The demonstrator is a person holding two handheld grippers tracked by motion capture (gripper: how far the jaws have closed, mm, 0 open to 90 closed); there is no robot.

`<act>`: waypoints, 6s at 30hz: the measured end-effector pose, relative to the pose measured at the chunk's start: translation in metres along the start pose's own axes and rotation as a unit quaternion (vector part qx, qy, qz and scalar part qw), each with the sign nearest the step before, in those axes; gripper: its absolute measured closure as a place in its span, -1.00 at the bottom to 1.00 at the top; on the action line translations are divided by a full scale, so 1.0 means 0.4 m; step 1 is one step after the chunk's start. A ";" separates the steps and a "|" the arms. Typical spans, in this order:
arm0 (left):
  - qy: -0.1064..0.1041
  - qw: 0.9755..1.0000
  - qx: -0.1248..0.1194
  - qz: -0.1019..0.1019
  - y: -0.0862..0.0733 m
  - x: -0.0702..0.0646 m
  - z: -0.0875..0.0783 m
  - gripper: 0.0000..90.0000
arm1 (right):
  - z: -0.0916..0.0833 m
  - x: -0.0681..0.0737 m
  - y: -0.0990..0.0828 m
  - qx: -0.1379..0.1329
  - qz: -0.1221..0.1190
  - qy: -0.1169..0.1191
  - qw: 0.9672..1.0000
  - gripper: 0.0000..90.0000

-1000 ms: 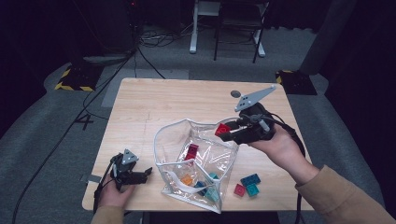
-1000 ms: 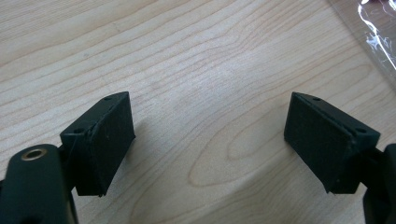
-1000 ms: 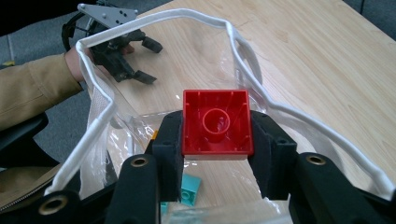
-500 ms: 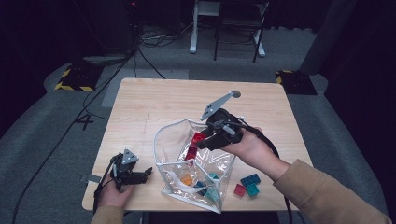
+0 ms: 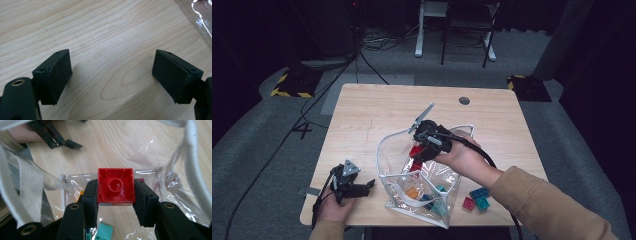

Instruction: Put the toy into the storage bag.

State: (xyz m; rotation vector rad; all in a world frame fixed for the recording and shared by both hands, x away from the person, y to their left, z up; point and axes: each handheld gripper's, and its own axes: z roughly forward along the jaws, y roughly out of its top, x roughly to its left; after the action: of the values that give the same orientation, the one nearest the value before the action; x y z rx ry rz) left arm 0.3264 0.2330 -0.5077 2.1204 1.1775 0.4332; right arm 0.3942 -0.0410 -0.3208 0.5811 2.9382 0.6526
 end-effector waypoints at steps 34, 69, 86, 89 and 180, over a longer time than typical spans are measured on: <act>-0.001 1.000 0.001 -0.001 0.000 0.000 0.000 -0.63 | -0.158 0.006 -0.135 -0.116 0.023 0.014 0.993 -0.06; 0.000 1.000 0.000 0.001 0.000 0.000 0.000 -0.63 | -0.289 0.028 -0.505 -0.210 0.089 -0.048 0.972 -0.11; 0.000 1.000 0.000 0.000 0.000 0.000 0.000 -0.63 | -0.137 0.043 -0.641 -0.202 0.135 -0.064 0.968 -0.12; 0.001 1.000 0.000 0.000 0.000 0.000 0.000 -0.63 | -0.112 0.044 -0.655 -0.195 0.140 -0.068 0.968 -0.12; 0.001 1.000 0.000 0.000 0.000 0.000 0.000 -0.64 | -0.294 -0.015 -0.470 -0.196 0.069 -0.033 0.978 0.31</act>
State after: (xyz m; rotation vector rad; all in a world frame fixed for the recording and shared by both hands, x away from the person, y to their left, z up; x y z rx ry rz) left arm 0.3264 0.2329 -0.5078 2.1206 1.1781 0.4343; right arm 0.3164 -0.2469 -0.2933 0.7439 2.6149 1.1645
